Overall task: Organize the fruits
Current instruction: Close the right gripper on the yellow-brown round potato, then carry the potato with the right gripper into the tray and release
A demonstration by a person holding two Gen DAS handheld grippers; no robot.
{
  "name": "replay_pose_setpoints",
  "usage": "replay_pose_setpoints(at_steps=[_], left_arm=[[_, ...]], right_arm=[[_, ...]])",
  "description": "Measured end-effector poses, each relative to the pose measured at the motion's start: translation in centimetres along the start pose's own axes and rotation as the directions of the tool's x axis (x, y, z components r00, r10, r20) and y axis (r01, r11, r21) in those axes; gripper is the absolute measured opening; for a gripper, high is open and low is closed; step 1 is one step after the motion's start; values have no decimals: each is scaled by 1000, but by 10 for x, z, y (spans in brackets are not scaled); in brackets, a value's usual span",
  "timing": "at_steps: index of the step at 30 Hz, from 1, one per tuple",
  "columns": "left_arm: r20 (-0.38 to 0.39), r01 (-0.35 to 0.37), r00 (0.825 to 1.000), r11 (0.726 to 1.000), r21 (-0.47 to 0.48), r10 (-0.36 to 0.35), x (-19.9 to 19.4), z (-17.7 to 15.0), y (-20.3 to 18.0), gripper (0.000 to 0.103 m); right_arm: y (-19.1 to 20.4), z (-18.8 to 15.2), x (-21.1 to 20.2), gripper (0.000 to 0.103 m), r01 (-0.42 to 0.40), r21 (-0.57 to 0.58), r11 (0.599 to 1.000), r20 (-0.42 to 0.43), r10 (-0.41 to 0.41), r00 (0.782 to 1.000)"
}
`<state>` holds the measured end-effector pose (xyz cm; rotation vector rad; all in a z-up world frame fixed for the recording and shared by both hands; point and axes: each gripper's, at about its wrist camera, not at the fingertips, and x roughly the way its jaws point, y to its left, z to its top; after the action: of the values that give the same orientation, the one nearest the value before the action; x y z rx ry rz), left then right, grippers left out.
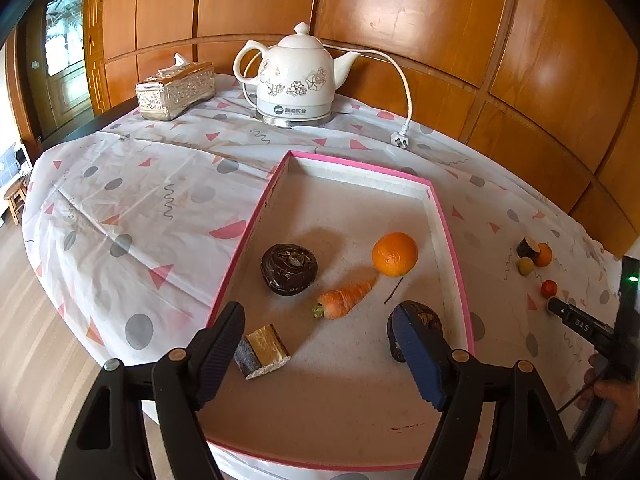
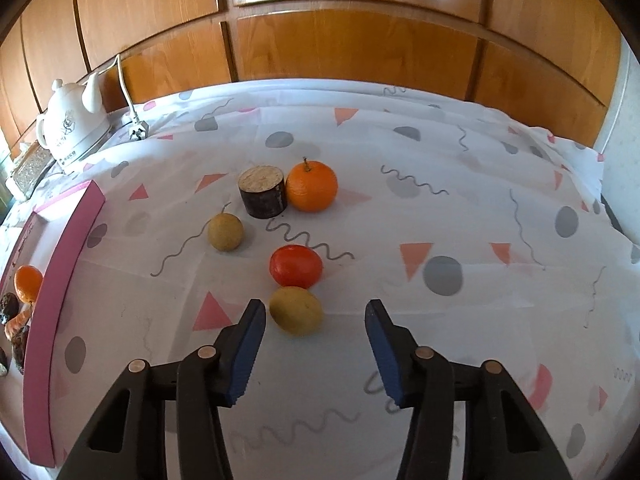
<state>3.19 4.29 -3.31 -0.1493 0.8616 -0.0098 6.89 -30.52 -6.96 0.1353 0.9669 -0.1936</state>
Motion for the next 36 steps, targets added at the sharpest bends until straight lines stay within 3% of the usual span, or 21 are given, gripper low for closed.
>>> replay_pose_setpoints(at_steps=[4,5,21,36], left_arm=[[1,-4,1000,1000,-1,4,-1,-1,0,77],[4,-6,1000,1000,-1,6,-2,-1,0,77],[10,-4,1000,1000,-19,5,-7,-3,5,81],[19,-20,1000,996,-93,21,-12,-4,24,83]], right_arm=[[6,2,5,29,-29,-20,999,-11,29,1000],[8,2,5,28,-28,-30,999,-10,28,1000],[45,-23,-23,28,-184,-127,975,-38,181,983],[57,-41,-32,28,-203,-166,965,-56,196,979]])
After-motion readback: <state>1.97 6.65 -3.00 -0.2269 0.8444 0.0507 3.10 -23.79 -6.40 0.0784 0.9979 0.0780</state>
